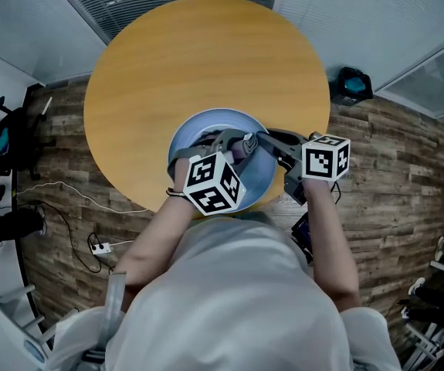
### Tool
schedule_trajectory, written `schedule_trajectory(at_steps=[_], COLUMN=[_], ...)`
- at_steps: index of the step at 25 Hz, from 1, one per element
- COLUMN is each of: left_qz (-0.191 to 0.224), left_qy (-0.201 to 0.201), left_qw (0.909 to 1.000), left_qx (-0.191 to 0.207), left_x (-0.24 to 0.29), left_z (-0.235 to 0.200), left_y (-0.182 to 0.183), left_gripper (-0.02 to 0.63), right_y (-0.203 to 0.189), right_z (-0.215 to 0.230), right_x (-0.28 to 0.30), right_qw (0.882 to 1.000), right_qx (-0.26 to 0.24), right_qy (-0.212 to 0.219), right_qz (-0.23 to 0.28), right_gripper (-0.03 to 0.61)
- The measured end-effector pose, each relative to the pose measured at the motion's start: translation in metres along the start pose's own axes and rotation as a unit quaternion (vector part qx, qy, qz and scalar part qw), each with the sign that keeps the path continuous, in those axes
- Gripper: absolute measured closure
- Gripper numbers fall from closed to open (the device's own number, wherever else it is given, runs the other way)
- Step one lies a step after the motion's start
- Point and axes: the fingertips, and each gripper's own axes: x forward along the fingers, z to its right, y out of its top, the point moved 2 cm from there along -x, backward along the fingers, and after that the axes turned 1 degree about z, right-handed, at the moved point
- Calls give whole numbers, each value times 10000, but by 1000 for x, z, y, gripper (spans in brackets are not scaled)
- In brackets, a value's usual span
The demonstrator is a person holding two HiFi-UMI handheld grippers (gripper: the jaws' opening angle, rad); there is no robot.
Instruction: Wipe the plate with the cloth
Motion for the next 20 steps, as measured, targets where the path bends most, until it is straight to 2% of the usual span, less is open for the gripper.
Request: schedule_trajectory(at_steps=[20], left_qz=[27], left_qy=[-581], left_qw=[9981], left_qx=[220], left_x=[12], left_z=[46], left_y=[7], left_gripper=[537], right_y=[7], right_z=[0], right_x=[-1], right_qw=[9996], right_qx=[121], right_qy=[38], right_qz=[236], right_gripper=[518])
